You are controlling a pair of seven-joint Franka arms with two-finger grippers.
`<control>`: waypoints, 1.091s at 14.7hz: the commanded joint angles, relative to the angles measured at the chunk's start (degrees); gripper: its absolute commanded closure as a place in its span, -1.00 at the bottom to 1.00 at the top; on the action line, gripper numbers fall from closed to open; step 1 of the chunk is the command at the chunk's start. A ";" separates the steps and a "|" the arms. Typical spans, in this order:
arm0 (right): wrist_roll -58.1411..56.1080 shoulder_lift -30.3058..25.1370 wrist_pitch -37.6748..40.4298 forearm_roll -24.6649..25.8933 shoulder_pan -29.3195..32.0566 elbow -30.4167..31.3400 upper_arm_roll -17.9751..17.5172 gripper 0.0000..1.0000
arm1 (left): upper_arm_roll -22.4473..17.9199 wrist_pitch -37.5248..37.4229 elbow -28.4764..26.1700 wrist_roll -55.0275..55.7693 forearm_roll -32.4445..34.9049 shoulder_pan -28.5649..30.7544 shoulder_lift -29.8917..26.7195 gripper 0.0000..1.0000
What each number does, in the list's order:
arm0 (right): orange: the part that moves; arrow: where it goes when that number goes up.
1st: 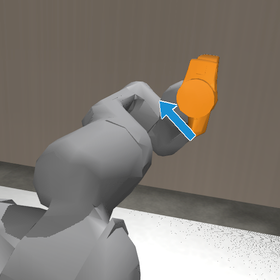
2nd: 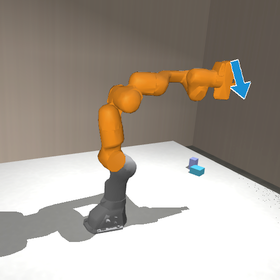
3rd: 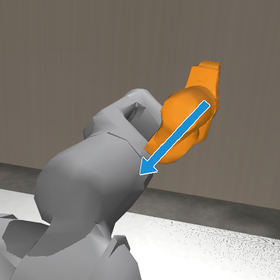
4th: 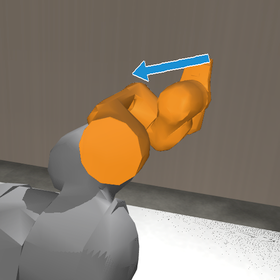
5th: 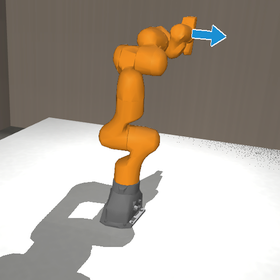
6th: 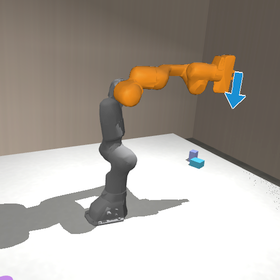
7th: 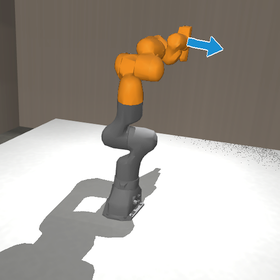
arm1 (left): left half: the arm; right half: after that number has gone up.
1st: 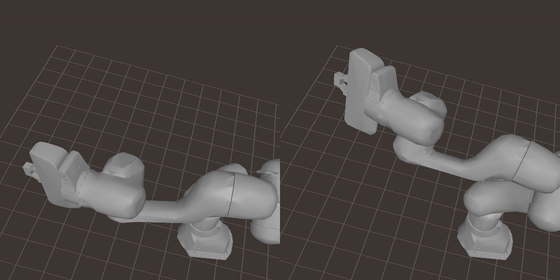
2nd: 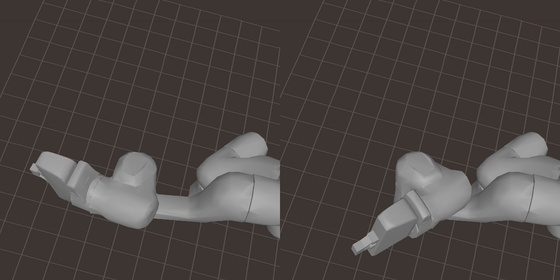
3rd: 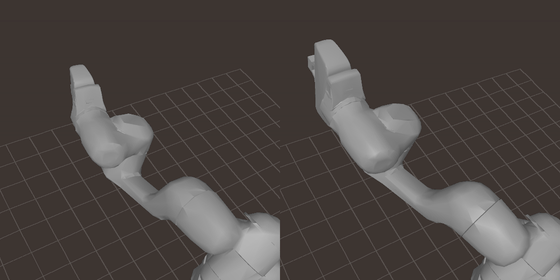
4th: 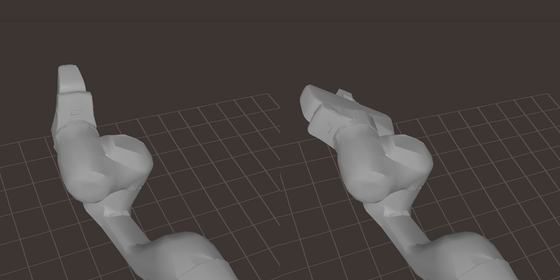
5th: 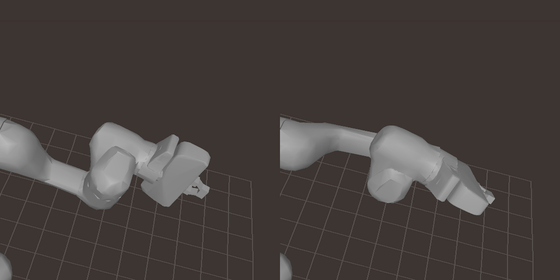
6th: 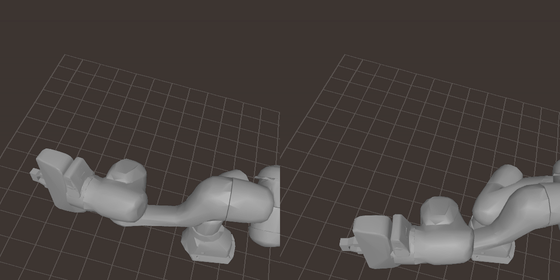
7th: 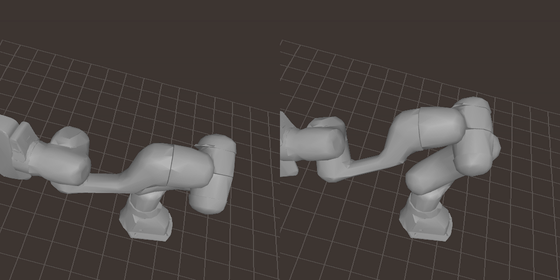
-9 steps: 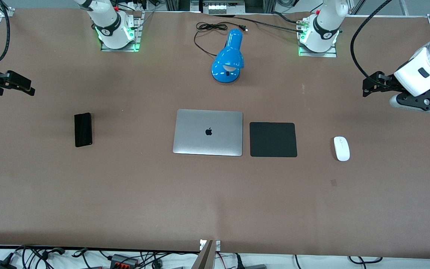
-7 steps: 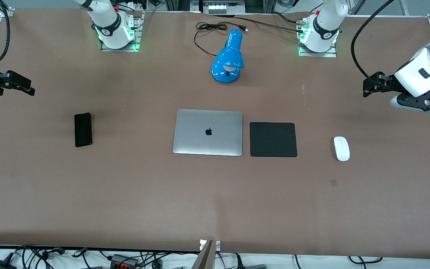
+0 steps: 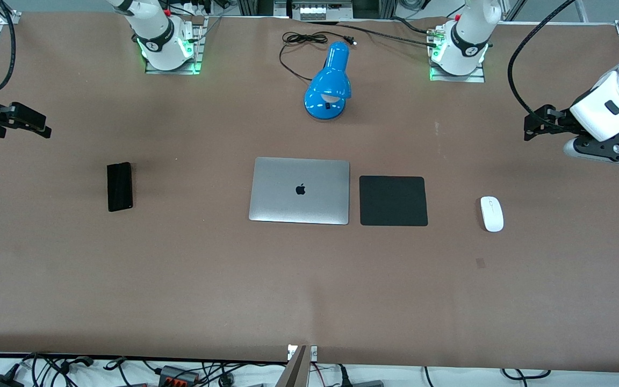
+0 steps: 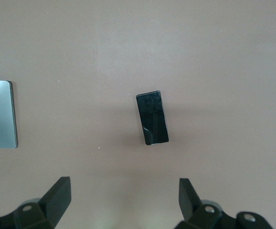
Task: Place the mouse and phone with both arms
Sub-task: 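Reach the right gripper to the phone while the left gripper reaches the mouse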
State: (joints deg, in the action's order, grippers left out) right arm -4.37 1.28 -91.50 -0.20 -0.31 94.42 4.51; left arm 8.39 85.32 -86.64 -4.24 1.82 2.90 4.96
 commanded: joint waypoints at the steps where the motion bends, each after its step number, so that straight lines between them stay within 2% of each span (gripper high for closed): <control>1: 1.02 2.85 0.09 0.29 -0.30 -0.29 -0.20 -1.00 | 0.22 -0.95 2.18 -0.33 0.91 0.00 1.02 -1.00; 4: 1.38 5.92 -3.93 0.29 -0.39 2.78 -0.20 -1.00 | -0.04 -1.04 2.27 -0.59 1.08 0.00 1.02 -1.00; 7: 1.29 7.25 -11.31 0.46 -0.74 7.52 -0.20 -1.00 | -0.40 -1.39 2.26 -0.94 0.39 1.65 1.63 -1.00; 10: 1.29 7.78 -14.93 0.55 -1.18 10.34 -0.20 -1.00 | 0.22 -1.22 2.09 -0.42 1.00 1.84 4.01 -1.00; 13: 1.29 8.91 -16.16 4.23 -1.53 11.22 -0.29 -1.00 | -0.40 -0.86 2.27 -1.12 0.99 2.28 9.52 -1.00; 16: 1.29 11.02 -22.64 4.42 -0.92 15.86 -0.20 -1.00 | -0.57 1.49 1.57 -0.16 1.35 3.25 12.87 -1.00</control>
State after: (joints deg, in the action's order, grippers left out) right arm -4.22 11.39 -109.21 3.01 -1.52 106.19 4.42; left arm 7.89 85.73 -86.61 -4.25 1.97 5.56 14.46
